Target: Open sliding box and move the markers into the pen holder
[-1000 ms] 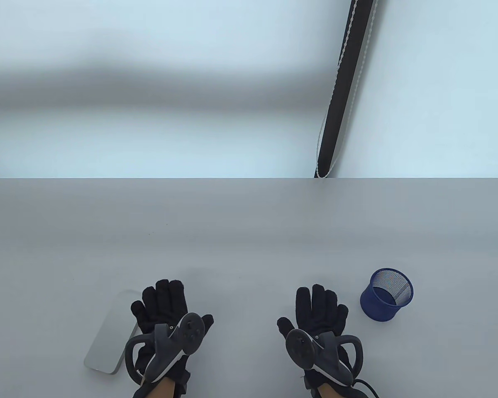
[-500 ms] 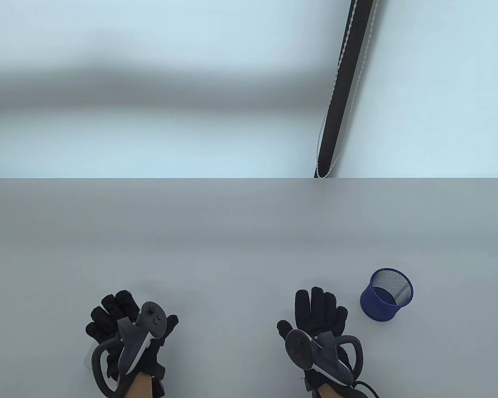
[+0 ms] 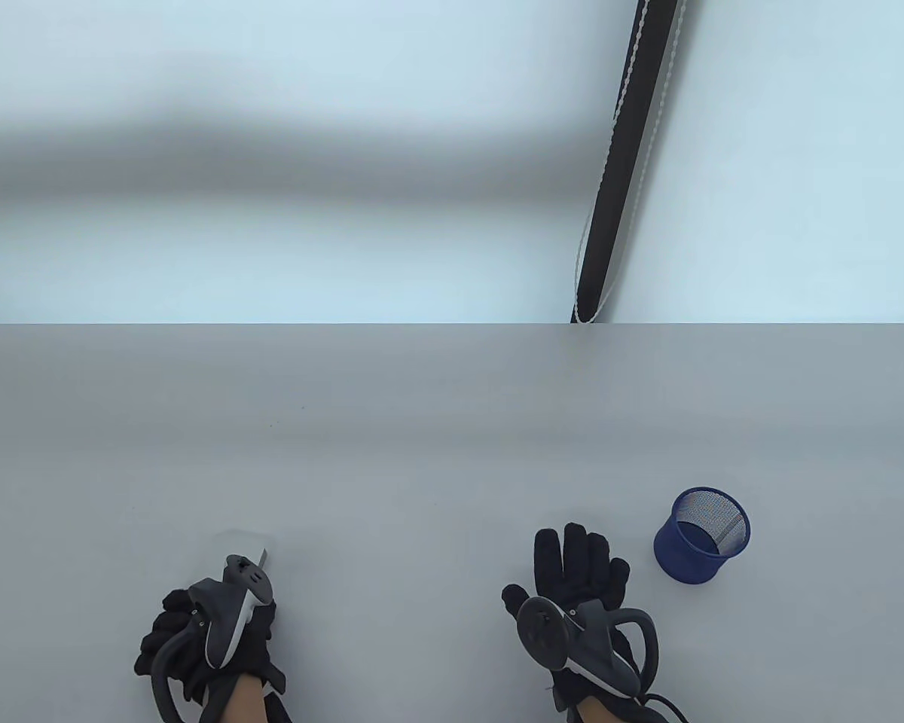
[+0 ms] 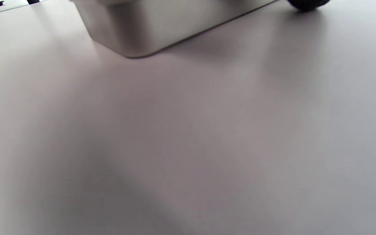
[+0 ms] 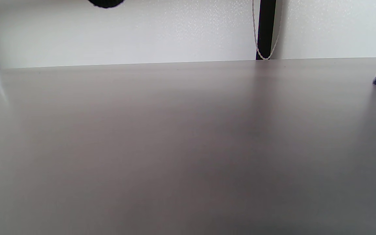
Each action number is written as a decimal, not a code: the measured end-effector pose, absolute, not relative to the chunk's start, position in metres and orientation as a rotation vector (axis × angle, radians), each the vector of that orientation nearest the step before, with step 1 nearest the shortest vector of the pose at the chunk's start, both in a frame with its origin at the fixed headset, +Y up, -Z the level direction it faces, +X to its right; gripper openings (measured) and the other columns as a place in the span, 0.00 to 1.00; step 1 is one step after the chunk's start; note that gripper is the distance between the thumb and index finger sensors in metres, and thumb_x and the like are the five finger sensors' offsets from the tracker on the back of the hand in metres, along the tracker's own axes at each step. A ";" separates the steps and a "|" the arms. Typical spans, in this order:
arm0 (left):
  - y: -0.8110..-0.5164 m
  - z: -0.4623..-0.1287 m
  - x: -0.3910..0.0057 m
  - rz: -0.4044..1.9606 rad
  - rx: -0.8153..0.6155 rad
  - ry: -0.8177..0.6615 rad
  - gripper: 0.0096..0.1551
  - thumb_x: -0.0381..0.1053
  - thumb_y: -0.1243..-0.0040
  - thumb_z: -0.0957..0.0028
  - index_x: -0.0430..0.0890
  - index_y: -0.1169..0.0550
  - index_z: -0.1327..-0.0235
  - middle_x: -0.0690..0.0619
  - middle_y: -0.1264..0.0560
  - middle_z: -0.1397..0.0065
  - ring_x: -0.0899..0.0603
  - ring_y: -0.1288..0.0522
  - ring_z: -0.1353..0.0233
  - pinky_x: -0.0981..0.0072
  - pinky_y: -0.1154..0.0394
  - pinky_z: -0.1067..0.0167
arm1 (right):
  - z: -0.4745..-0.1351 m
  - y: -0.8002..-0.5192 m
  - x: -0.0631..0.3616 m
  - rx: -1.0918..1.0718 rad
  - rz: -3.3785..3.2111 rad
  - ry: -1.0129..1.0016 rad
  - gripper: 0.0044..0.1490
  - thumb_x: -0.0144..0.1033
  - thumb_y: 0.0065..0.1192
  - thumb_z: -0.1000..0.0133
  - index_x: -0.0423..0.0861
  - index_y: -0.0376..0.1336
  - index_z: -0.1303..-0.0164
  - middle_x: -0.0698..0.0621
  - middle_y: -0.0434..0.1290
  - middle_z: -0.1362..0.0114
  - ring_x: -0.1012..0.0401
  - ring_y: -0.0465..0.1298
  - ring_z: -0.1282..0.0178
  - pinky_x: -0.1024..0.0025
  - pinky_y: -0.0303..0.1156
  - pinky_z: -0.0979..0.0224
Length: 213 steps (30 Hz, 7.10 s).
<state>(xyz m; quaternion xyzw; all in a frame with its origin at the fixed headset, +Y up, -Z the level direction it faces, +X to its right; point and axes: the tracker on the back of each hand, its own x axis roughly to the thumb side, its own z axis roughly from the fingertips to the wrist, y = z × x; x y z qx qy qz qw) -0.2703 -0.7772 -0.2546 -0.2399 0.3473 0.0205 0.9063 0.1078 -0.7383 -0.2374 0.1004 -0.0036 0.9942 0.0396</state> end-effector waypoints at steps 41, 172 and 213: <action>-0.734 -0.255 -0.125 0.000 -0.306 -0.219 0.41 0.73 0.51 0.43 0.55 0.42 0.22 0.58 0.41 0.17 0.44 0.38 0.17 0.49 0.40 0.18 | -0.239 -0.743 0.104 0.367 3.030 0.094 0.51 0.52 0.42 0.29 0.28 0.35 0.12 0.19 0.36 0.17 0.24 0.39 0.20 0.20 0.38 0.28; -0.761 -0.256 -0.138 -0.189 -0.393 -0.395 0.45 0.70 0.48 0.52 0.57 0.48 0.24 0.57 0.45 0.15 0.46 0.40 0.16 0.54 0.37 0.18 | -0.253 -0.758 0.115 0.658 3.167 0.201 0.32 0.40 0.63 0.36 0.50 0.56 0.23 0.44 0.63 0.22 0.46 0.67 0.25 0.38 0.59 0.22; -0.762 -0.256 -0.137 -0.209 -0.388 -0.378 0.46 0.70 0.47 0.53 0.58 0.49 0.24 0.58 0.45 0.16 0.47 0.40 0.16 0.54 0.37 0.19 | -0.251 -0.776 0.101 0.885 3.415 -0.015 0.46 0.41 0.76 0.58 0.53 0.56 0.30 0.49 0.70 0.31 0.60 0.77 0.41 0.52 0.74 0.29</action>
